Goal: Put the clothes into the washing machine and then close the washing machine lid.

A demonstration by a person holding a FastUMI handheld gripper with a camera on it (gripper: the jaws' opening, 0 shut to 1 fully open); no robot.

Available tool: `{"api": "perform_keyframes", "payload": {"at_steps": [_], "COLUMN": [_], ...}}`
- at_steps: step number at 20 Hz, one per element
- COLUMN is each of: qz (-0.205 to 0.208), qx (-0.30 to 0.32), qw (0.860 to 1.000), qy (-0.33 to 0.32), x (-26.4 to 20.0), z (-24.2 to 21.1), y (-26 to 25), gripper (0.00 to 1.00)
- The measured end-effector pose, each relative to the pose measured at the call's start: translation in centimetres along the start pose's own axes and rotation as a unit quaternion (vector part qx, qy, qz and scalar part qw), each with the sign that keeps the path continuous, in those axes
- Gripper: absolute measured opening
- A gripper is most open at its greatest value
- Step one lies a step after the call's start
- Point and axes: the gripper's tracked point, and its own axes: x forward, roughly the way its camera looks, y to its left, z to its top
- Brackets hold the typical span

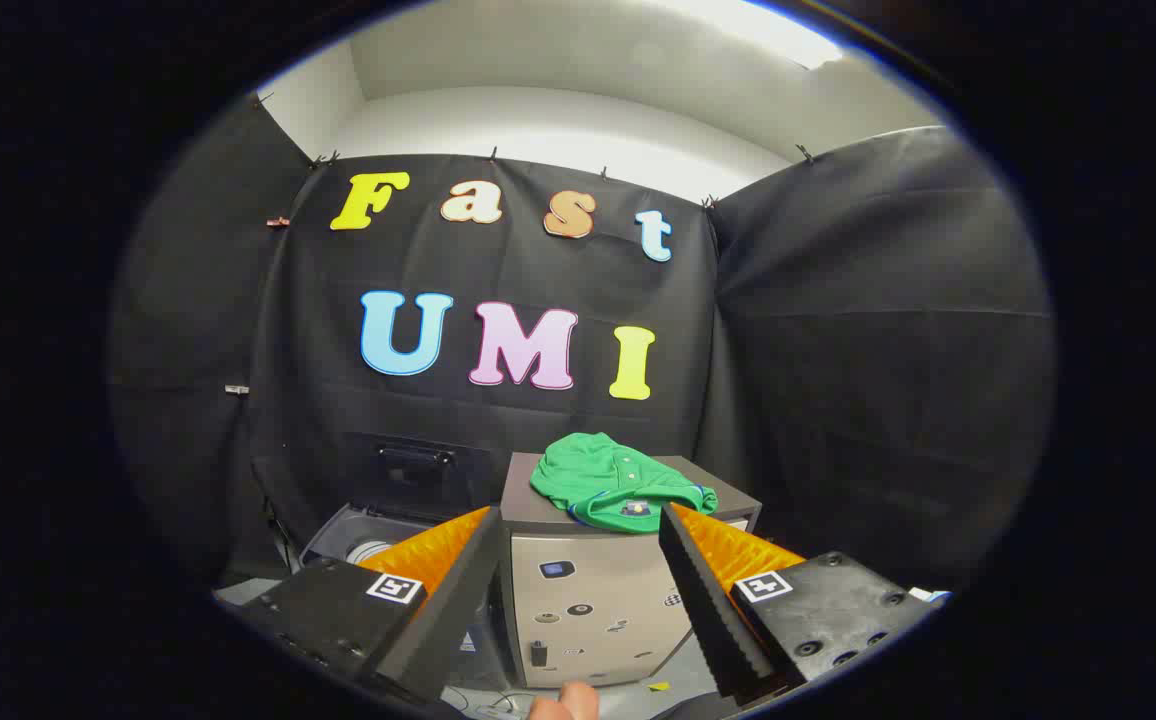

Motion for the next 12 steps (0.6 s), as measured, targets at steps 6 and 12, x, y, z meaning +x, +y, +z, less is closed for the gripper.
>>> {"api": "perform_keyframes", "payload": {"at_steps": [6,12], "qz": [0.015,0.004], "qx": [0.000,0.017], "qw": [1.000,1.000], "qy": [-0.004,0.000], "x": [-0.4,-0.2], "z": [0.0,-0.4], "y": [1.1,1.3], "gripper": [0.97,0.97]}}
